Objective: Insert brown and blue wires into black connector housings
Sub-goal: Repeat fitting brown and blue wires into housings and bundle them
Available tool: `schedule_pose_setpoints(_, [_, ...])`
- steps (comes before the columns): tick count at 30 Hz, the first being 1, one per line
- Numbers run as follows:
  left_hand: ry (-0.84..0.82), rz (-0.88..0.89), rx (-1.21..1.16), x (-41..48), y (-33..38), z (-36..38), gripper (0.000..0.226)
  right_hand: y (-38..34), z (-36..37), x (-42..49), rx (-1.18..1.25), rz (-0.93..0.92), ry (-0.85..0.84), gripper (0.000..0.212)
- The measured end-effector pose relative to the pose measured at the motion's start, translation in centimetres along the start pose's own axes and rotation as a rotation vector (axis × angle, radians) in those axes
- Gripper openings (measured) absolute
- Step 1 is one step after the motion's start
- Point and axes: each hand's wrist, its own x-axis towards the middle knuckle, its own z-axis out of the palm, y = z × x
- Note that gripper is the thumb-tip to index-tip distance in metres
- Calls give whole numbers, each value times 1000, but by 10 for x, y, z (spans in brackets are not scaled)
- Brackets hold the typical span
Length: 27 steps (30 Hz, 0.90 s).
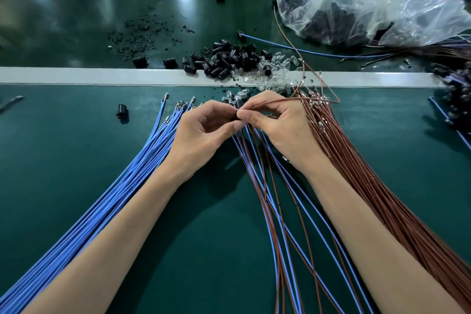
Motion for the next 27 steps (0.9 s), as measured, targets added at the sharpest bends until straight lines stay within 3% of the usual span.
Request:
schedule_pose_setpoints(3, [-9,-3,20,0,-2,0,16,-4,0,0,-81,18,-54,6])
schedule_pose_setpoints(6, [16,-27,-10,2,-3,0,16,-11,-3,1,-54,41,-124,24])
schedule_pose_setpoints(11, [-23,-21,7,0,-3,1,20,-16,-3,3,-162,10,-35,6])
schedule_pose_setpoints(14, [-38,-4,38,-1,-3,2,18,-16,-2,2,-204,-24,-13,6])
schedule_pose_setpoints(21, [-23,-29,16,0,-3,1,19,-10,2,1,-13,50,104,1])
schedule_pose_setpoints(27, [-8,-41,23,-1,-1,1,19,-8,2,2,-25,57,90,3])
